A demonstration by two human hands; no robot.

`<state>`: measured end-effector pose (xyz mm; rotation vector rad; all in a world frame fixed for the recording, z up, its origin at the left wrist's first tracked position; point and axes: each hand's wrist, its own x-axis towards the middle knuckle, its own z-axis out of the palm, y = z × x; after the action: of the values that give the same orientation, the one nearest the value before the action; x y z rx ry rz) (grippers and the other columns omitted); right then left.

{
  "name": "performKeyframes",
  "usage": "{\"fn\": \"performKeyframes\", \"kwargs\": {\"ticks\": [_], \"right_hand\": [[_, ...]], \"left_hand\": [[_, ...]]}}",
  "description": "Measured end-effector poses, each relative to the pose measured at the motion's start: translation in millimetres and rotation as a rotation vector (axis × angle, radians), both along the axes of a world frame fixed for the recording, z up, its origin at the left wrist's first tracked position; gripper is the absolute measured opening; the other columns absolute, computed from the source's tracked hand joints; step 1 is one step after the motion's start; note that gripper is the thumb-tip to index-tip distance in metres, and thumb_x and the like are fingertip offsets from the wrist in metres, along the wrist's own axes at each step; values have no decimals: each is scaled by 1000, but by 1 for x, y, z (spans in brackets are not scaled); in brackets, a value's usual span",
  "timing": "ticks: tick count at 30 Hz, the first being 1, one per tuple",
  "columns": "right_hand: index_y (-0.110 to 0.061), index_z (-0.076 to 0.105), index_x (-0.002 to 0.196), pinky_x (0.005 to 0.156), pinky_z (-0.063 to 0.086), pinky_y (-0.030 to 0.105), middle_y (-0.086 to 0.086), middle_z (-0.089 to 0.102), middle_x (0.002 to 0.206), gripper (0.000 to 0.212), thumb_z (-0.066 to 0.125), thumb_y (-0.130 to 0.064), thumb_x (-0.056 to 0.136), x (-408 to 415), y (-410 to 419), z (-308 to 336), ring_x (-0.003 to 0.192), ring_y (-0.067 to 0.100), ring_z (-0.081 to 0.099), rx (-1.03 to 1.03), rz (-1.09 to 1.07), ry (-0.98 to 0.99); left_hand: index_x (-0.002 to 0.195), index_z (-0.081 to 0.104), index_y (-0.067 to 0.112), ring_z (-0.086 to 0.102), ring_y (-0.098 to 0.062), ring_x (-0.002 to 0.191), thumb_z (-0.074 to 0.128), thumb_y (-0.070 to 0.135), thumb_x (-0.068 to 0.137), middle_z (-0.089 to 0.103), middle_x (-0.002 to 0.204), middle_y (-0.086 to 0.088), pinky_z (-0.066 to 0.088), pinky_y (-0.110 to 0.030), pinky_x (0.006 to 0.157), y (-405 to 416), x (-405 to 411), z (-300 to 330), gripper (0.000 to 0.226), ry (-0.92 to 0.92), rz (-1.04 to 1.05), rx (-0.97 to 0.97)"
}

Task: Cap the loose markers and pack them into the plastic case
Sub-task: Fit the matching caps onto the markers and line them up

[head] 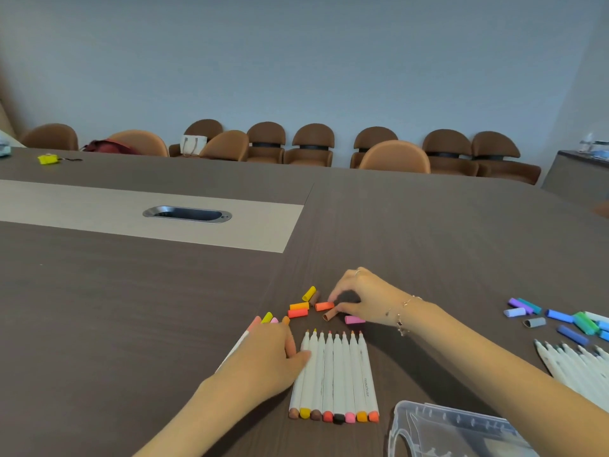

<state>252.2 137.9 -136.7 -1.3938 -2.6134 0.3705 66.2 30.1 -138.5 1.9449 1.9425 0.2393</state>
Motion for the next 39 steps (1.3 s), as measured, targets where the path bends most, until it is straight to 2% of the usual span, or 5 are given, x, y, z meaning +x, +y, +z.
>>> {"fn": "performKeyframes", "kwargs": {"ticks": [13, 21, 25, 28, 39], "right_hand": [[-25, 63, 105, 87, 48, 27, -1, 55, 113, 17, 62, -25, 89, -13, -2, -4, 105, 12, 46, 77, 14, -73], [-22, 70, 105, 91, 46, 30, -4, 52, 119, 20, 62, -29, 88, -16, -5, 1, 107, 13, 44, 112, 23, -111], [-23, 64, 102, 94, 47, 28, -5, 60, 112, 14, 58, -29, 91, -8, -14, 6, 98, 6, 48, 26, -17, 79], [-27, 65, 95, 91, 52, 28, -10, 65, 99, 7, 61, -26, 89, 7, -22, 13, 93, 6, 59, -111, 0, 273], [-29, 68, 93, 80, 48, 9, -14, 68, 92, 14, 57, -21, 92, 25, -35, 28, 91, -1, 62, -236, 24, 472]], "left_hand": [[91, 64, 19, 55, -6, 74, 51, 38, 94, 57, 77, 6, 42, -14, 65, -2, 0, -13, 22, 18, -62, -99], [88, 61, 16, 49, -8, 66, 53, 36, 91, 56, 75, -1, 39, -12, 60, 2, -2, -9, 22, -30, -71, -173], [85, 68, 14, 51, -6, 59, 55, 32, 90, 59, 75, 0, 45, -21, 93, 4, -13, 5, 23, -185, -84, -103], [84, 70, 21, 62, -2, 62, 59, 34, 89, 67, 71, 9, 52, -16, 74, 5, -17, 13, 18, -329, -103, -140], [85, 70, 27, 69, -7, 78, 63, 31, 88, 75, 79, 7, 55, -17, 73, 2, -14, 21, 9, -459, -130, -155]]}}
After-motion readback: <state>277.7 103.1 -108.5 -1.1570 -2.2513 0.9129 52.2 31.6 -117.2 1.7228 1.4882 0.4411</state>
